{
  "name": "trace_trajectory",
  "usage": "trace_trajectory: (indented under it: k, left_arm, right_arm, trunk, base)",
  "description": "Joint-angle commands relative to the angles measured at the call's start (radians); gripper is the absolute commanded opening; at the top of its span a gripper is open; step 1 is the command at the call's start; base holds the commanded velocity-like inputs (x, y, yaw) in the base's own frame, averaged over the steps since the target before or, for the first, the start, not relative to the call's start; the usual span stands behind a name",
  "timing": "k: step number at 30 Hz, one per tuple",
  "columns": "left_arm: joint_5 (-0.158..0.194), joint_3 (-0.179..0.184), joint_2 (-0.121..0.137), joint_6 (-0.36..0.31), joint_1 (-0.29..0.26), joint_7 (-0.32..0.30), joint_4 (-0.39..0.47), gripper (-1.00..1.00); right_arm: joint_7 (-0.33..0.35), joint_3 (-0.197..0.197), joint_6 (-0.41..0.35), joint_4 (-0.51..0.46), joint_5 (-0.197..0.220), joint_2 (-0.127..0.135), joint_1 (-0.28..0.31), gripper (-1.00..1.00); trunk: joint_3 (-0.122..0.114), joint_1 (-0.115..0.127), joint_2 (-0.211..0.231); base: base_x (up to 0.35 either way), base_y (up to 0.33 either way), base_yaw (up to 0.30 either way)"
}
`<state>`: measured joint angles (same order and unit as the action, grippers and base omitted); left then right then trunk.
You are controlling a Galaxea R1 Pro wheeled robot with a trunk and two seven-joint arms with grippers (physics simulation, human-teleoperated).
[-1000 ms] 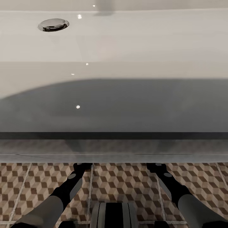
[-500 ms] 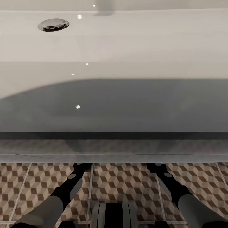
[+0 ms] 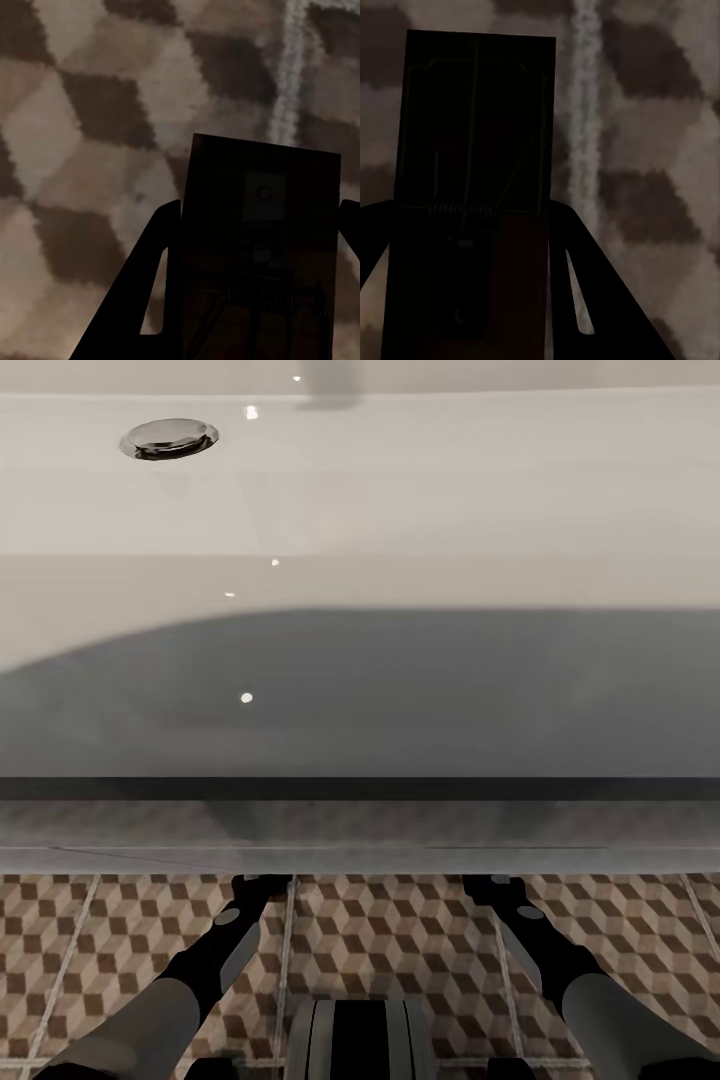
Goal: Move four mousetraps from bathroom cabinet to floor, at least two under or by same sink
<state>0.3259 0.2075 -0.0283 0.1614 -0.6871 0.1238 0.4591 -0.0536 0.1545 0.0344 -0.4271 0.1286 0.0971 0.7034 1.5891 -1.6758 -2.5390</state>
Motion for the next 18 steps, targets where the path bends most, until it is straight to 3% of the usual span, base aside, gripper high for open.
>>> trace_trajectory:
  k: [1, 17, 18]
  left_arm:
    - [0.005, 0.009, 0.001, 0.004, 0.000, 0.012, 0.000, -1.00]
    - [0.005, 0.010, 0.001, 0.004, 0.000, 0.012, 0.000, -1.00]
    - [0.005, 0.009, 0.001, 0.004, 0.000, 0.013, 0.001, -1.00]
  right_arm:
    - [-0.003, 0.008, 0.004, 0.001, 0.014, 0.001, 0.001, -1.00]
    - [-0.003, 0.008, 0.004, 0.001, 0.014, 0.001, 0.000, -1.00]
    - [-0.003, 0.008, 0.004, 0.001, 0.014, 0.001, 0.000, 1.00]
  trunk:
    - [0.000, 0.000, 0.000]
    - [0.000, 0.000, 0.000]
    - [0.000, 0.000, 0.000]
  base:
    - [0.000, 0.000, 0.000]
    - [0.000, 0.000, 0.000]
    - [0.000, 0.000, 0.000]
